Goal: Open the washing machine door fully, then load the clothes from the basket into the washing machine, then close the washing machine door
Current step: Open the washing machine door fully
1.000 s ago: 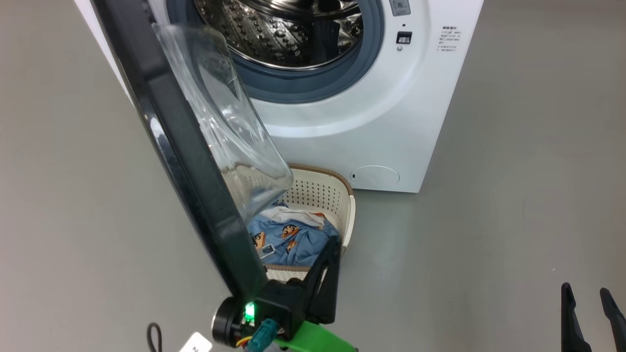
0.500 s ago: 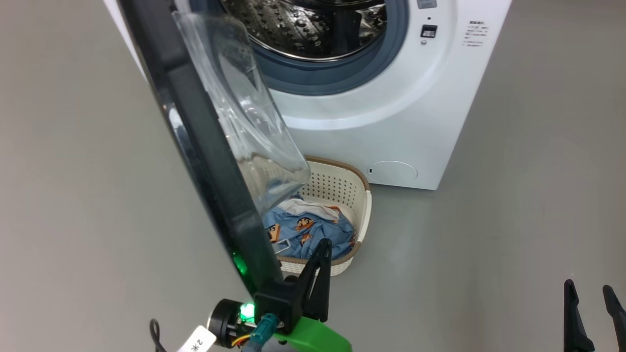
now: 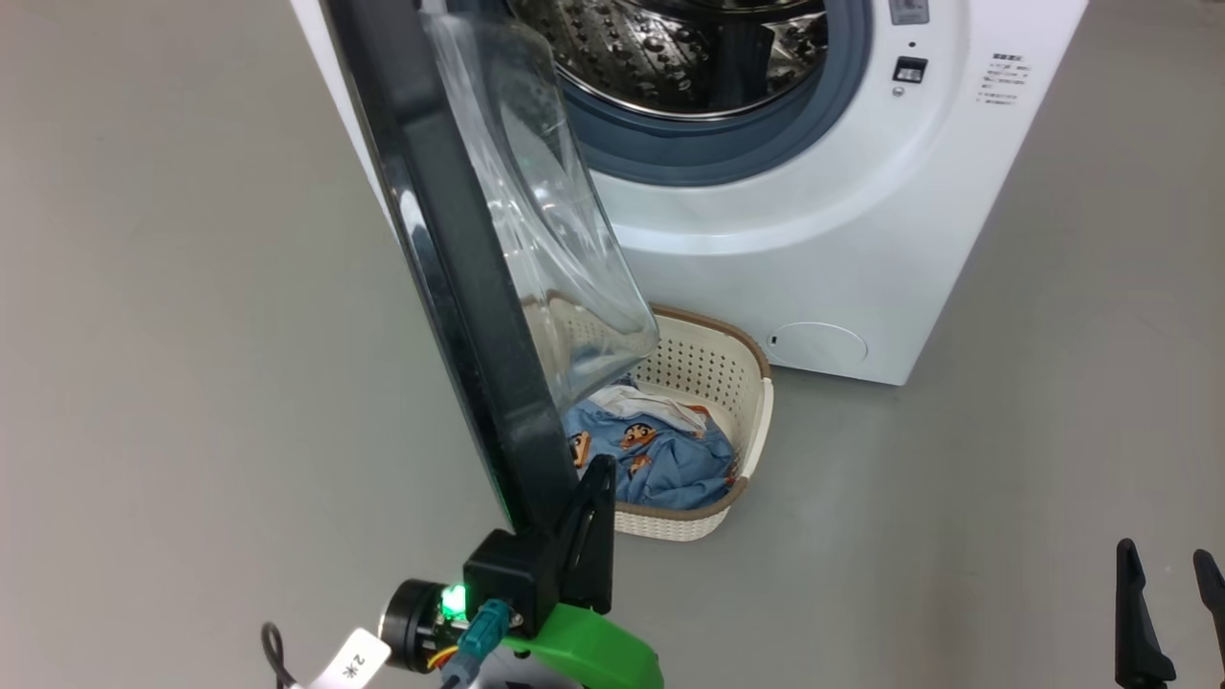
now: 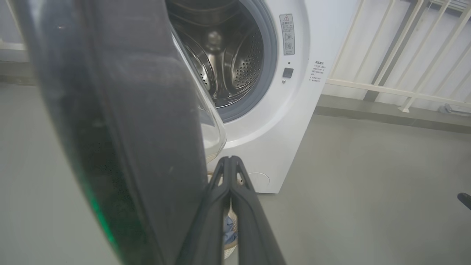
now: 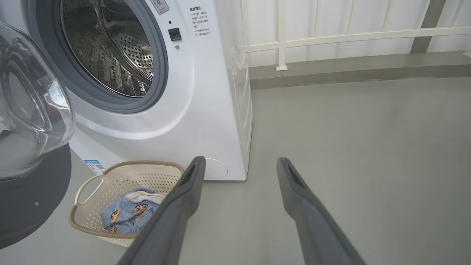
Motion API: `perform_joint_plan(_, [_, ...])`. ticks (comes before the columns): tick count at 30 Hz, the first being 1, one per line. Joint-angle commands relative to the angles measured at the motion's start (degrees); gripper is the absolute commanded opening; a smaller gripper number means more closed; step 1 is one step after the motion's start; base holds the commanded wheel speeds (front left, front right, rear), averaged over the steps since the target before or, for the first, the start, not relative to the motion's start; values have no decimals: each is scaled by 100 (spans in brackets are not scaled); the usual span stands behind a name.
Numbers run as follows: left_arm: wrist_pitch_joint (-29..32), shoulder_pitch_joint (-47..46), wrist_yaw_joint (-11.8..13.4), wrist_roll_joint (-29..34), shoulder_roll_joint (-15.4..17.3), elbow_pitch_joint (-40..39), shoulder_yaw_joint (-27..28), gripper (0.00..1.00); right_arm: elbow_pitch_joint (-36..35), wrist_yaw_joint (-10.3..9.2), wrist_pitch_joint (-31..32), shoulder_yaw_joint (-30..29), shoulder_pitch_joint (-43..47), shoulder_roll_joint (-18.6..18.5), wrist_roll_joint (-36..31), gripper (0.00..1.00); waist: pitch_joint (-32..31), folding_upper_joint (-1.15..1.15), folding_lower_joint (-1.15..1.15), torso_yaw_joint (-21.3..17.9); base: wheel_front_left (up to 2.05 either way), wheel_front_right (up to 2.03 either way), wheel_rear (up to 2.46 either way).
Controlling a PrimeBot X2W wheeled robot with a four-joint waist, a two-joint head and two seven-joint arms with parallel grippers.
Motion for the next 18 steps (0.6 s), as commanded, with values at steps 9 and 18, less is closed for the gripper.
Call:
perform_joint_plan(9, [-196,-196,86,-76,43,-50,319,0,-182,10,-69,74,-80,-192,-4,100,80,0,0,252,0,0,0])
perform_joint_plan(18, [-272,-189,153,-93,40,-88,348,0,-188,10,-69,98,-97,-270,22,100,201,0,0,635,0,0,0])
